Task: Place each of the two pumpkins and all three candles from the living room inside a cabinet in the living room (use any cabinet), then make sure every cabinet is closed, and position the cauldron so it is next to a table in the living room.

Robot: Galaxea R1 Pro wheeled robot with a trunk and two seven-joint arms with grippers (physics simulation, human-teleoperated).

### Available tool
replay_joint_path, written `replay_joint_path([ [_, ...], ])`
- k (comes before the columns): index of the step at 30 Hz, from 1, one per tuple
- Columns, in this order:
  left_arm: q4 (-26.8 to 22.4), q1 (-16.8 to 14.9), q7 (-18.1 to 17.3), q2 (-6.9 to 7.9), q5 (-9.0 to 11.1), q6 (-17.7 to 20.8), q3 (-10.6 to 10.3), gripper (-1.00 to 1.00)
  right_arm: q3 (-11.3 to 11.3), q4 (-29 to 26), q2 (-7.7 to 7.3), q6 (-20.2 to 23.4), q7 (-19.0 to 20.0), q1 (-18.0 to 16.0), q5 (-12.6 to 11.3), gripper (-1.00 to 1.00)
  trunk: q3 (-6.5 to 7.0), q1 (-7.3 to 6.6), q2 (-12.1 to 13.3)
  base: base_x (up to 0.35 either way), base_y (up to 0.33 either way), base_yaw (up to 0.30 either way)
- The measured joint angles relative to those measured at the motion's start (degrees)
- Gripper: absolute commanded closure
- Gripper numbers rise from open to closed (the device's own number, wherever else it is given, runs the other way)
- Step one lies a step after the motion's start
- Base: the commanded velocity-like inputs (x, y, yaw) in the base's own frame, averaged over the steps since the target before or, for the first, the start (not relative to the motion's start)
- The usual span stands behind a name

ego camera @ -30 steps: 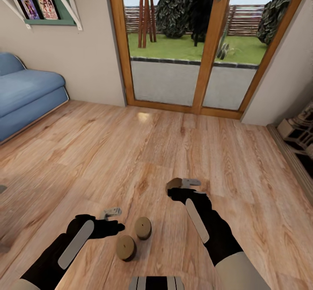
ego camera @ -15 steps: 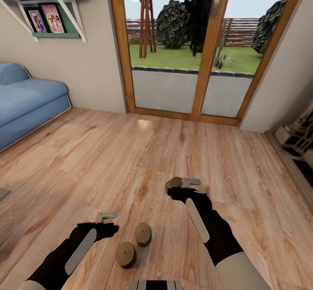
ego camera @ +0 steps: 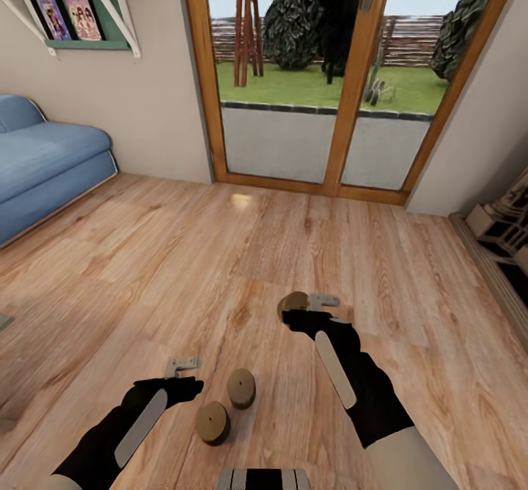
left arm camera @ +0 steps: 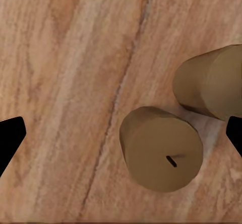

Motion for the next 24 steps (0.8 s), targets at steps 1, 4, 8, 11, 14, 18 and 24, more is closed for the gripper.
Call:
replay_joint_path([
  [1, 0.17, 0.0, 0.0, -0.01, 0.01, -0.02, 0.01, -1.0, 0.0, -1.22, 0.0, 0.32, 0.0, 0.03, -0.13, 1.0, -0.22, 0.03, -0.01, 0.0, 0.0, 0.0],
  [4, 2.16, 0.0, -0.04, -0.34, -0.02, -1.12, -0.06, -1.0, 0.04, -5.55, -0.02, 2.29, 0.02, 0.07, -1.95, 1.0, -0.89, 0.1, -0.05, 0.0, 0.0, 0.0],
  [8, 6.02, 0.0, -0.08, -2.74, -0.09, -5.6, -0.28, -1.0, 0.3, -11.43, -0.09, 3.4, 0.22, 0.61, -5.94, 1.0, -1.78, 0.21, -0.11, 0.0, 0.0, 0.0],
  [11, 6.73, 0.0, -0.08, -3.22, -0.12, -6.34, -0.34, -1.0, 0.43, -13.4, -0.24, 3.52, 2.01, 0.98, -9.51, 1.0, -2.44, 0.29, -0.15, 0.0, 0.0, 0.0],
  [14, 6.9, -0.01, -0.09, -3.33, -0.12, -6.51, -0.35, -1.0, 0.5, -13.93, -0.5, 3.54, 6.73, 1.16, -12.7, 1.0, -3.11, 0.36, -0.19, 0.0, 0.0, 0.0],
  [18, 6.66, -0.01, -0.09, -3.34, -0.13, -6.67, -0.36, -1.0, 0.52, -14.05, -1.57, 4.84, 13.65, 1.24, -13.91, 1.0, -4.0, 0.47, -0.24, 0.0, 0.0, 0.0],
  [24, 6.23, 0.0, -0.2, -3.38, -1.17, -6.69, -1.28, -1.0, 0.51, -13.93, -1.66, 5.38, 14.43, 1.24, -13.87, 1.0, -4.22, 0.49, -0.26, 0.0, 0.0, 0.0],
])
